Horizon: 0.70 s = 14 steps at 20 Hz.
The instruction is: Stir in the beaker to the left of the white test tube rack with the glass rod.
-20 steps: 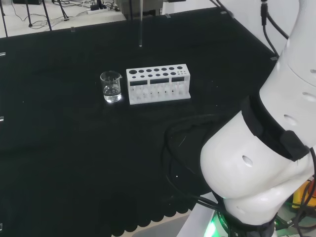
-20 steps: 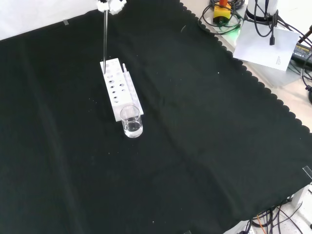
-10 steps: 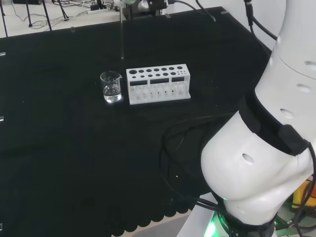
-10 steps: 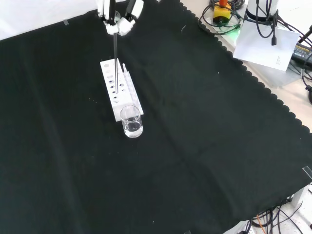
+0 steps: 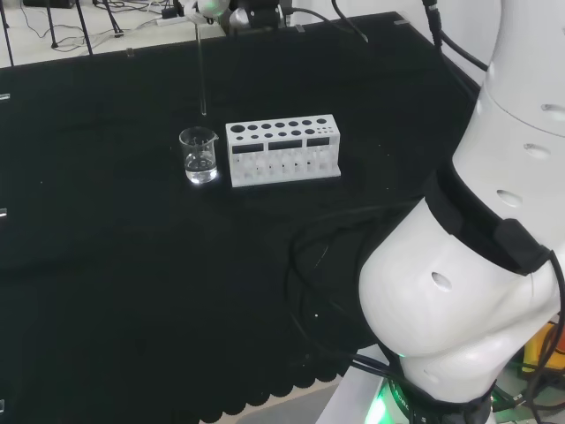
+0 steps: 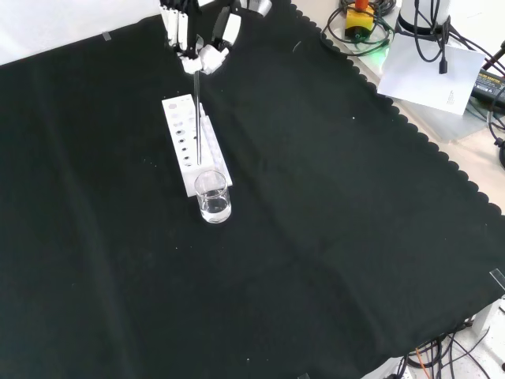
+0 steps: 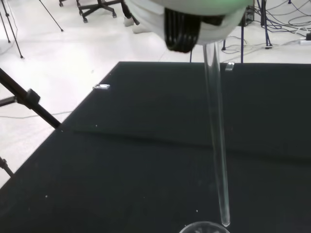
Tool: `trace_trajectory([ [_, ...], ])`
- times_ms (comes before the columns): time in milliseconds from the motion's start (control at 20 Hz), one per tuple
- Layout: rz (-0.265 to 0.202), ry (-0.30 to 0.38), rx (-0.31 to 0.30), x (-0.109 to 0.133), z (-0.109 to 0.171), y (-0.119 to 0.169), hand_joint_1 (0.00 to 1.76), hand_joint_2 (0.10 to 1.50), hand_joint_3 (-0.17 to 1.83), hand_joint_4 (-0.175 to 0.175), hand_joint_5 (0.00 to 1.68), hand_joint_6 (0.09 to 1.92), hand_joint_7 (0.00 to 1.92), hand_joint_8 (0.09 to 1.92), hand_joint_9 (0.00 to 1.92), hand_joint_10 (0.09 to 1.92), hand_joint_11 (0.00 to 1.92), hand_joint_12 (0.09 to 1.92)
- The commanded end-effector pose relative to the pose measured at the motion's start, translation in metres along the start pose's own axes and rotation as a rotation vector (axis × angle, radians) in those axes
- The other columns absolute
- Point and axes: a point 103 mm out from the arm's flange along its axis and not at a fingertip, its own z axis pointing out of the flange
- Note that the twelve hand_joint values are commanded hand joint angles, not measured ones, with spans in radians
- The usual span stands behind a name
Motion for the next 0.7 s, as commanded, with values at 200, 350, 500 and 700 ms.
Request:
trace_trajectory([
  [200,-0.013,-0.004,0.040,0.008,0.032,0.008,1.32,0.74,0.55,-0.175,1.30,0.27,1.20,1.05,1.60,0.85,1.65,0.61],
  [350,-0.009,-0.008,0.053,0.008,0.044,0.011,1.32,0.74,0.56,-0.175,1.30,0.27,1.21,1.04,1.60,0.85,1.65,0.61],
  [500,-0.010,-0.008,0.062,0.008,0.052,0.014,1.32,0.74,0.56,-0.175,1.30,0.27,1.21,1.04,1.60,0.85,1.65,0.61],
  [700,-0.011,0.011,0.075,0.006,0.063,0.019,1.32,0.74,0.56,-0.175,1.30,0.28,1.21,1.04,1.61,0.85,1.65,0.61],
])
